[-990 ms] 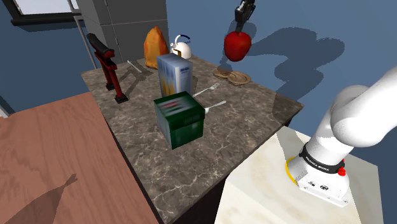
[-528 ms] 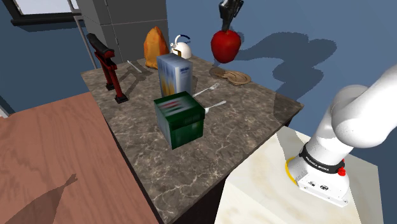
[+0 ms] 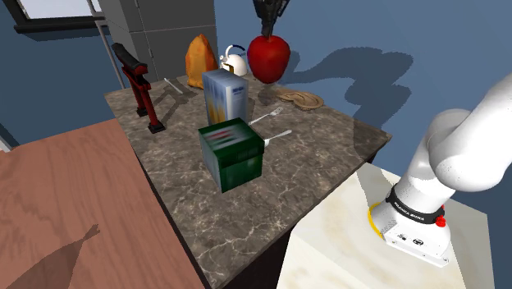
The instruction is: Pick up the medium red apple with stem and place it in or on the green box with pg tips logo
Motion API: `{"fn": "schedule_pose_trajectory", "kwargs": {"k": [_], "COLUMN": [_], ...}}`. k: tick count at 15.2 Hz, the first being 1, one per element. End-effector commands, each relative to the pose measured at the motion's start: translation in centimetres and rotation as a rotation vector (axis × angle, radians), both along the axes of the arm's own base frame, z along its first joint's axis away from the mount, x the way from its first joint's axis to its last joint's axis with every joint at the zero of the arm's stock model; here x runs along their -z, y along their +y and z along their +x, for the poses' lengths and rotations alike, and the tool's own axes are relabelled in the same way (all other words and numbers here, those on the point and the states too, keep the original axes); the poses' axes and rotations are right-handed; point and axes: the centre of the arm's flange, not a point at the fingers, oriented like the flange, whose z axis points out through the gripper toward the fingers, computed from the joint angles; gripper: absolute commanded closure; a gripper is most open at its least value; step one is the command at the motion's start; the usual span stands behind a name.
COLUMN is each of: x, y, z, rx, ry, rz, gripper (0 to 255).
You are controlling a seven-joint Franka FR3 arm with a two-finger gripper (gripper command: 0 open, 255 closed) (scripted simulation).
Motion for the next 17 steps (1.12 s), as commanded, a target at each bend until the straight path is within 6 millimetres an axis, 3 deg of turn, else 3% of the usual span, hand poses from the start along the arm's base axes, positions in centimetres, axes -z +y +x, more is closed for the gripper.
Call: {"fn": "schedule_pose_trajectory", "kwargs": {"k": [1, 10, 17], "x": [-0.4, -2.5, 0.5], "y": [2.6, 14.2, 14.7], "z": [0.3, 1.7, 1.7], "rx": [0.001, 0.001, 0.001], "ry": [0.0, 0.0, 0.0], "rz": [0.001, 0.001, 0.001], "gripper": [255, 255, 255]}}
